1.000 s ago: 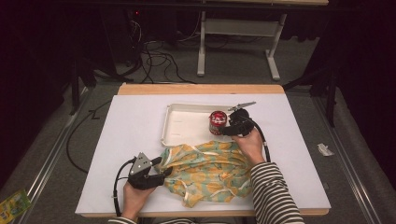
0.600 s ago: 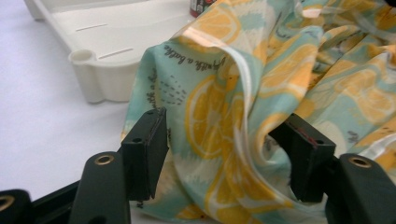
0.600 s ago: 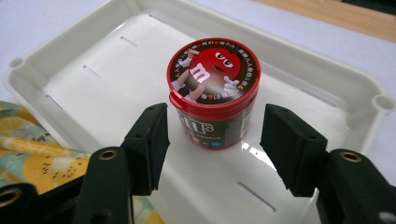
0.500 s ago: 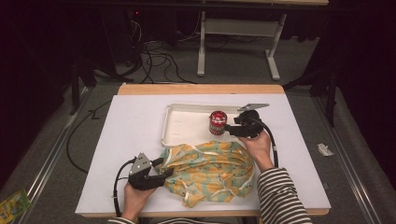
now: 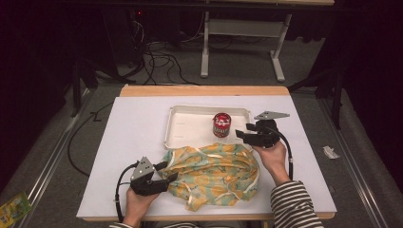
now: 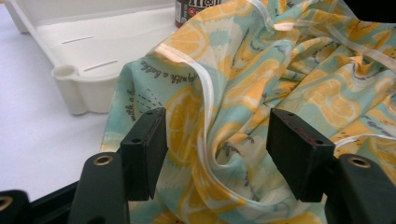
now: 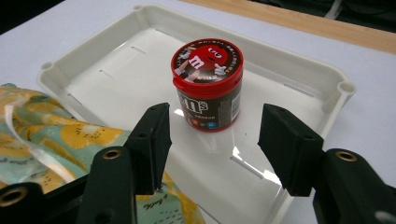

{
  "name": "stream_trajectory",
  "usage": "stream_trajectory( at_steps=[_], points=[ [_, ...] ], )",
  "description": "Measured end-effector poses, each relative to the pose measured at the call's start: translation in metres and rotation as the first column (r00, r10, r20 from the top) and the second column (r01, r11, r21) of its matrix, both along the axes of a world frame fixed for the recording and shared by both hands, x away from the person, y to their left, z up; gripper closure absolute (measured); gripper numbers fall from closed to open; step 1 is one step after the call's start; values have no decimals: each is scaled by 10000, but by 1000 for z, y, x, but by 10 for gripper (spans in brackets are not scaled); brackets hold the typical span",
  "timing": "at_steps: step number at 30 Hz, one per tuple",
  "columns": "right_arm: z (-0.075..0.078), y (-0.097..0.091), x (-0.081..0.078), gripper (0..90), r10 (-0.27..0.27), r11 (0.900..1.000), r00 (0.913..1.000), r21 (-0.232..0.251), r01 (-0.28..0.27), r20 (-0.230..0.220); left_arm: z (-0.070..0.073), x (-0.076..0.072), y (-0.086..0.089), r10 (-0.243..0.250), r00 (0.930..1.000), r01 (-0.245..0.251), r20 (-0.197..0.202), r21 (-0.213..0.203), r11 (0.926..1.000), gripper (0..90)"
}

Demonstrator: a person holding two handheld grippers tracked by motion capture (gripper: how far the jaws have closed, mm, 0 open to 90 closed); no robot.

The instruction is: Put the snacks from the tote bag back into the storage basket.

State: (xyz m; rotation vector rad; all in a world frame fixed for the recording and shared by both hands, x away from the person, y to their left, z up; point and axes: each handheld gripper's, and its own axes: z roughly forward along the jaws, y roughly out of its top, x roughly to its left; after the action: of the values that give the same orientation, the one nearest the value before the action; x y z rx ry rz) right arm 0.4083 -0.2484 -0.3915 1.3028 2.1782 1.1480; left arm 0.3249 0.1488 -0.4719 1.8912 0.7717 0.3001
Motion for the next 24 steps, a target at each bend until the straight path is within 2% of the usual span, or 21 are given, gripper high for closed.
stream_trajectory(
  at_steps=[6, 11, 19, 24],
  points=[
    [2, -5, -12, 439, -12, 9998, 9996, 223, 6, 272, 2, -2, -1, -42, 10000, 42, -7, -85, 10000, 390],
    [4, -10, -23, 436, -54, 9993, 9990, 368, 38, 444, 6, -5, -2, -153, 9998, 154, 145, -80, 9998, 390],
    [2, -23, -38, 433, -293, 9977, 9974, 628, 251, 664, 13, -9, -2, -242, 9992, 244, 307, -76, 9997, 392],
    [0, -27, -47, 433, -405, 9968, 9962, 720, 349, 777, 15, -11, 0, -204, 9992, 213, 354, -238, 9995, 394]
  ],
)
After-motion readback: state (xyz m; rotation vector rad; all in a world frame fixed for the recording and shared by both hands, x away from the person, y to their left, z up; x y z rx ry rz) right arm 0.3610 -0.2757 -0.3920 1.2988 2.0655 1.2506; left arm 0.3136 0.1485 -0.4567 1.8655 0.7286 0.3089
